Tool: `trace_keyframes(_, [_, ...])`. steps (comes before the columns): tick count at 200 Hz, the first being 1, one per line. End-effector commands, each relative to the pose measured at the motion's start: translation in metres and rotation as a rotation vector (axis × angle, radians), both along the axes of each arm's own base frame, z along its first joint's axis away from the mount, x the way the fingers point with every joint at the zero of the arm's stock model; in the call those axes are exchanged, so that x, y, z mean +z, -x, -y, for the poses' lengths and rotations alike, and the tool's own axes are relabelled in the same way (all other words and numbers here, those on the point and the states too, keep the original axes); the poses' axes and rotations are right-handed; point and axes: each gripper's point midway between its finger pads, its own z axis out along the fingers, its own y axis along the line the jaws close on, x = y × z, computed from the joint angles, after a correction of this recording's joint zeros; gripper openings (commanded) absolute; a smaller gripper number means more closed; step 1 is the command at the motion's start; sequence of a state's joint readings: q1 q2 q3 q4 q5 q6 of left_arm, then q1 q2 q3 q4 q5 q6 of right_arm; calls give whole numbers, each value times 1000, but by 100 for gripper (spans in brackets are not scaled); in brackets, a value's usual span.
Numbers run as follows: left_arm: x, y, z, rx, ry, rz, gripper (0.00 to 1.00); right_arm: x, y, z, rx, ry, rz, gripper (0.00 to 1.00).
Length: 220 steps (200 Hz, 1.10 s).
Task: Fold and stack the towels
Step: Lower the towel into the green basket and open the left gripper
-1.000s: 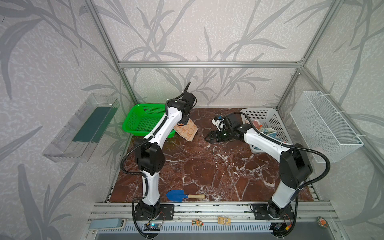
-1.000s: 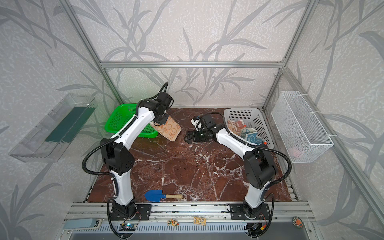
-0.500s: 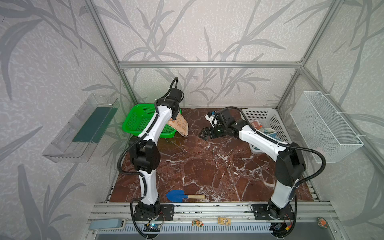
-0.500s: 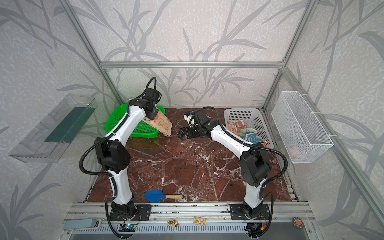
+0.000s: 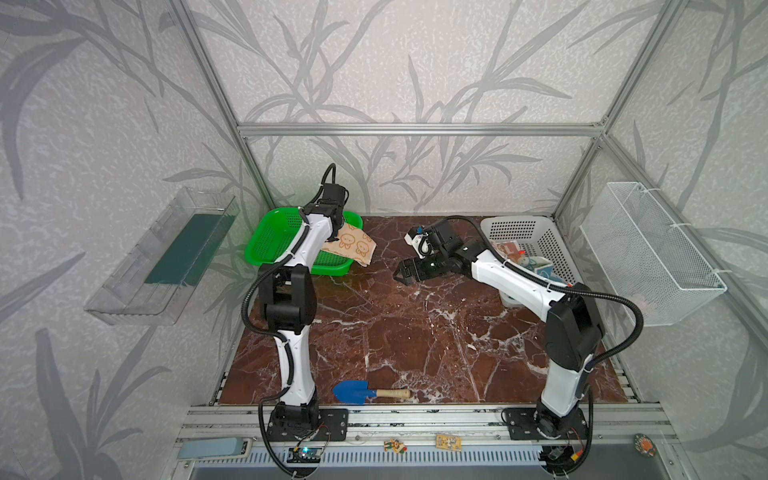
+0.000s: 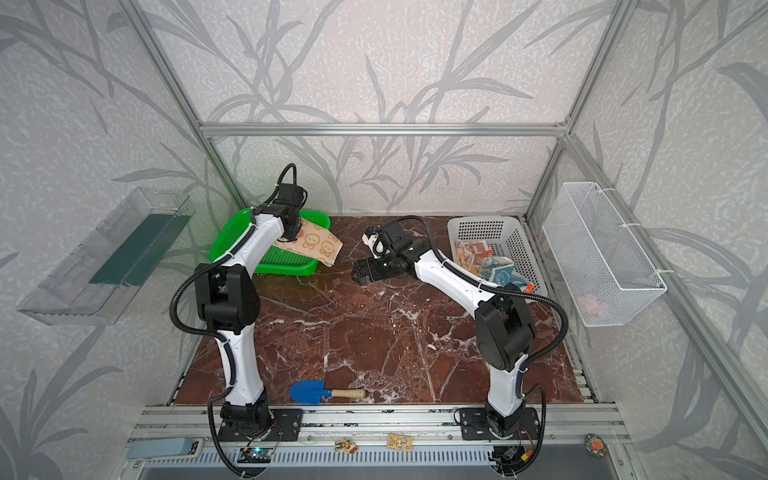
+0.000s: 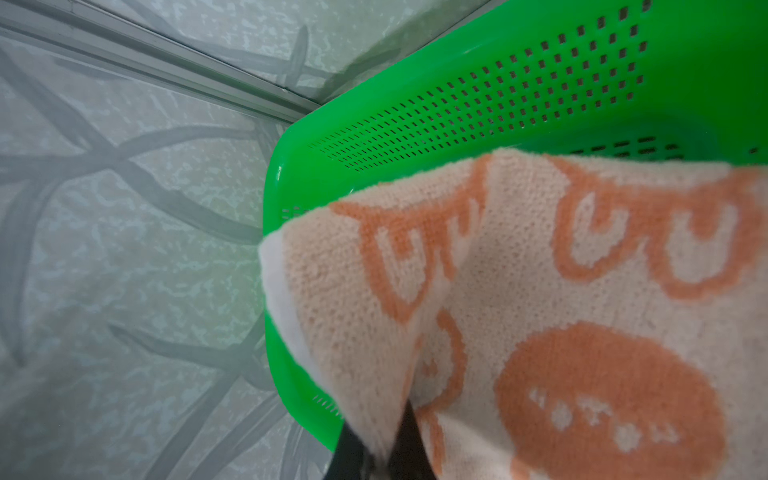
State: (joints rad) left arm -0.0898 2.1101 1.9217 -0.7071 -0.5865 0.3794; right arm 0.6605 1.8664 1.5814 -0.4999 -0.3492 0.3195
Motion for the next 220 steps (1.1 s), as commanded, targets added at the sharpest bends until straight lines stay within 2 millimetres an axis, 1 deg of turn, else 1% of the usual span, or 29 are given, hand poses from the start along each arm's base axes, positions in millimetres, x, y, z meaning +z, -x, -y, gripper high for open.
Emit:
trace_keyframes(1, [-13,-3,-15,15,-75,-26,0,0,-2,-6,10,-2,-1,99])
trace_keyframes(40, [-36,-6,-35,63,-66,-31,0,4,-5,-13,20,-28,-6,99])
trace_keyframes(74, [-54,-2,-55,132,-51,-47,0,3,-3,-11,23,-21,-1,99])
trace_keyframes(102, [-69,-1,-61,148,-52,-68,0,-2,-2,-8,24,-5,2,99])
trace_keyframes(137, [-93,-3,-71,181,-17,-86,0,-1,0,-9,33,-16,-3,99])
trace_keyframes(169, [-94,-7,-82,204,-12,-54,0,6,3,-8,39,-25,3,99])
trace_keyframes(202, [-98,-6,-98,248,3,-50,0,7,6,-7,38,-32,-5,99])
trace_keyframes(220, [-92,-5,-105,274,6,-38,0,7,9,-7,41,-39,-16,99])
